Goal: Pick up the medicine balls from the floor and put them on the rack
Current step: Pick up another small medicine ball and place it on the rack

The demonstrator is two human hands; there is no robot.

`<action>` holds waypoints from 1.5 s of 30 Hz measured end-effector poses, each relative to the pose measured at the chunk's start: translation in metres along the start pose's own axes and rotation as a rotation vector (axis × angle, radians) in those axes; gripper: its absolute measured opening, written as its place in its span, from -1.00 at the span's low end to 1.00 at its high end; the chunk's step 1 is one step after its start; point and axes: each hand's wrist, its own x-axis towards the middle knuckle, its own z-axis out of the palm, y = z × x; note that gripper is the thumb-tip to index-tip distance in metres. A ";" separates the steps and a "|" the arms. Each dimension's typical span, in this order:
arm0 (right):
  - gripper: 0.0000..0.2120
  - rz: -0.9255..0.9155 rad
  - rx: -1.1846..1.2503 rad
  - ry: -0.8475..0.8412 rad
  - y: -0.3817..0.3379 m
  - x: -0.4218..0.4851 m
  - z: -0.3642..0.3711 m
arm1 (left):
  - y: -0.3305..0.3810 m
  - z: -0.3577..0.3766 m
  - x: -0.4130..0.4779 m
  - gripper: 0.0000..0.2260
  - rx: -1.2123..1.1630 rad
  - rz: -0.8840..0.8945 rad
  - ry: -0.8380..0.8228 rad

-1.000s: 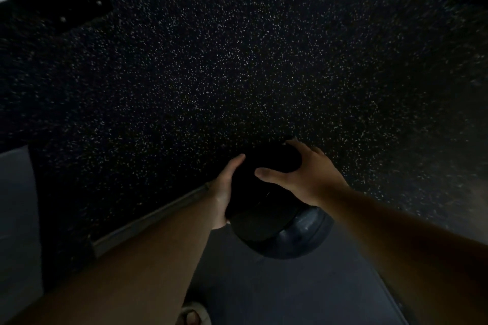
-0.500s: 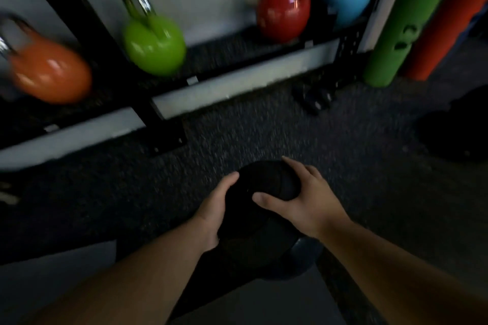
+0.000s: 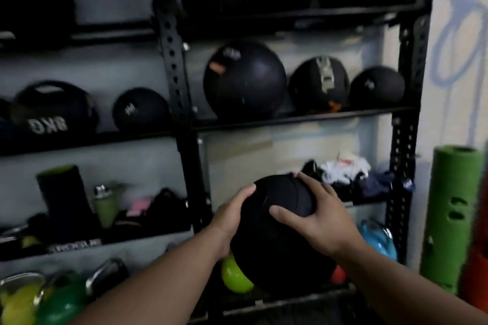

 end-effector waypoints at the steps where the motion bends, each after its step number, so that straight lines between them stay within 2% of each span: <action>1: 0.26 -0.036 0.010 0.009 -0.034 0.015 -0.014 | 0.038 -0.002 -0.012 -0.32 0.006 0.034 -0.005; 7: 0.25 -0.247 0.051 0.084 -0.215 0.078 -0.069 | 0.228 -0.031 -0.079 -0.22 -0.029 0.310 0.021; 10: 0.23 -0.328 0.067 0.109 -0.292 0.102 -0.075 | 0.306 -0.058 -0.105 -0.25 0.009 0.402 0.030; 13: 0.22 -0.404 0.116 0.156 -0.356 0.121 -0.069 | 0.370 -0.090 -0.126 -0.16 0.012 0.479 0.031; 18: 0.19 -0.497 0.201 0.220 -0.439 0.153 -0.047 | 0.454 -0.137 -0.156 -0.38 0.076 0.633 0.071; 20: 0.17 -0.527 0.227 0.249 -0.465 0.169 -0.036 | 0.485 -0.157 -0.155 -0.32 0.090 0.681 0.066; 22: 0.14 -0.561 0.240 0.272 -0.487 0.188 -0.024 | 0.512 -0.176 -0.149 -0.16 0.083 0.717 0.076; 24: 0.13 -0.596 0.242 0.282 -0.505 0.208 -0.011 | 0.535 -0.194 -0.138 -0.12 0.080 0.763 0.085; 29: 0.11 -0.678 0.291 0.275 -0.526 0.269 0.026 | 0.574 -0.223 -0.113 -0.28 0.151 0.888 0.101; 34: 0.08 -0.777 0.392 0.272 -0.536 0.354 0.063 | 0.611 -0.243 -0.071 -0.55 0.191 0.955 0.120; 41: 0.13 -0.826 0.408 0.237 -0.547 0.479 0.121 | 0.666 -0.291 0.026 -0.29 0.179 1.028 0.249; 45: 0.10 -0.812 0.413 0.230 -0.552 0.537 0.156 | 0.699 -0.320 0.085 -0.31 0.163 1.051 0.249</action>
